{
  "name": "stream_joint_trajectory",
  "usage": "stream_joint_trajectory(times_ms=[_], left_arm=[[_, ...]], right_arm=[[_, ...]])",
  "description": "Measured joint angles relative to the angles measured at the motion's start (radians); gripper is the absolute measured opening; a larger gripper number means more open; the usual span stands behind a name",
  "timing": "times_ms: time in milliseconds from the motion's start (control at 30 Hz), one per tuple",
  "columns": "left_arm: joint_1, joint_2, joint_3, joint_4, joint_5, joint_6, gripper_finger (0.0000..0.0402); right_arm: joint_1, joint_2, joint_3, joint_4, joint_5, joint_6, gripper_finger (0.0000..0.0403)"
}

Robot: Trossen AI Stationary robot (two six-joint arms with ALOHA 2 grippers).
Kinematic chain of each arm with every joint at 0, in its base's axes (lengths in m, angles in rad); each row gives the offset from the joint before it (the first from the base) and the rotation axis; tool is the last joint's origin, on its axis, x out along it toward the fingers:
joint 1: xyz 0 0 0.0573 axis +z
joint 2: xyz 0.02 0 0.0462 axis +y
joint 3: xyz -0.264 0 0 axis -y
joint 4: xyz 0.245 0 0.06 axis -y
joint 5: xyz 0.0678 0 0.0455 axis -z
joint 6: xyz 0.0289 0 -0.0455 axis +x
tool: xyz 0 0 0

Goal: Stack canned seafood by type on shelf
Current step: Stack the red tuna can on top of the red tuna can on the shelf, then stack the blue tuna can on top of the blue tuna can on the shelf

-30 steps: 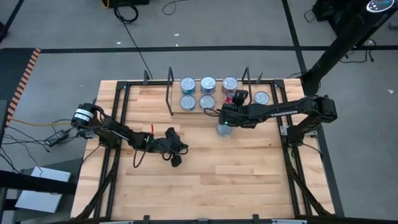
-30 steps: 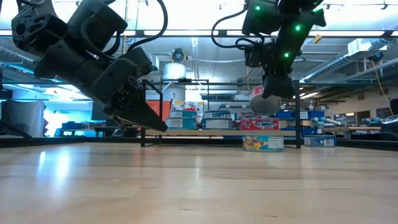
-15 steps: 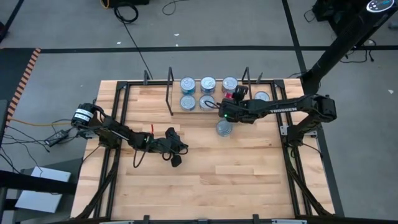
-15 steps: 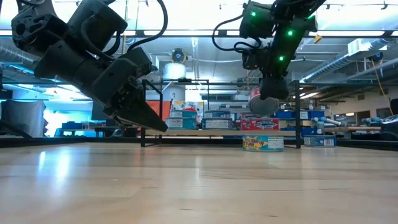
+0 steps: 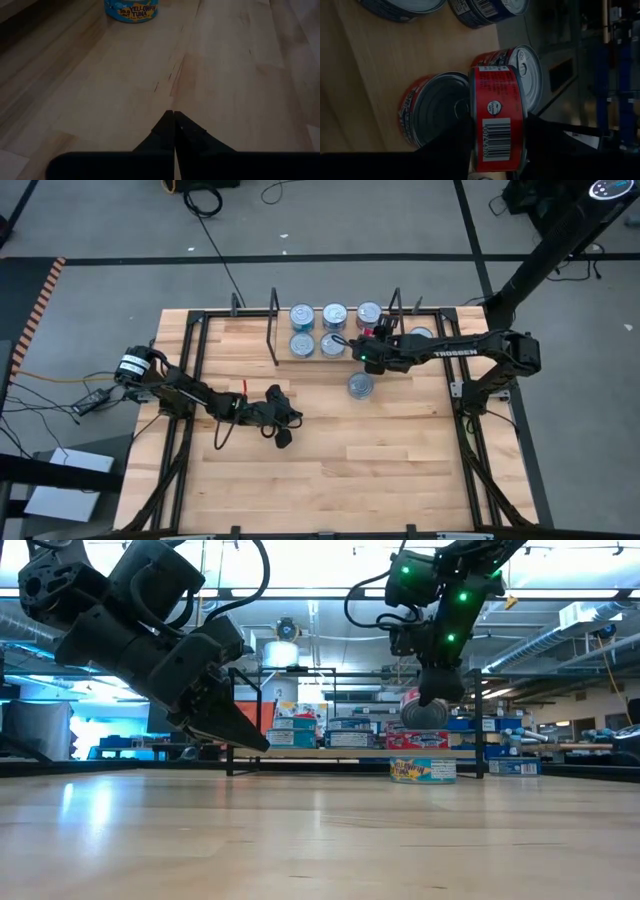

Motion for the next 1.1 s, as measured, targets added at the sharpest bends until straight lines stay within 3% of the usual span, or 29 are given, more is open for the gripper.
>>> stream_joint_trajectory(times_ms=[433, 1100], left_arm=[[0.000, 0.000, 0.000, 0.000, 0.000, 0.000, 0.0003], [0.000, 0.000, 0.000, 0.000, 0.000, 0.000, 0.0003]], right_arm=[[0.000, 0.001, 0.000, -0.038, -0.084, -0.035, 0.0214], [0.001, 0.001, 0.060, -0.152, -0.107, -0.022, 0.0254]])
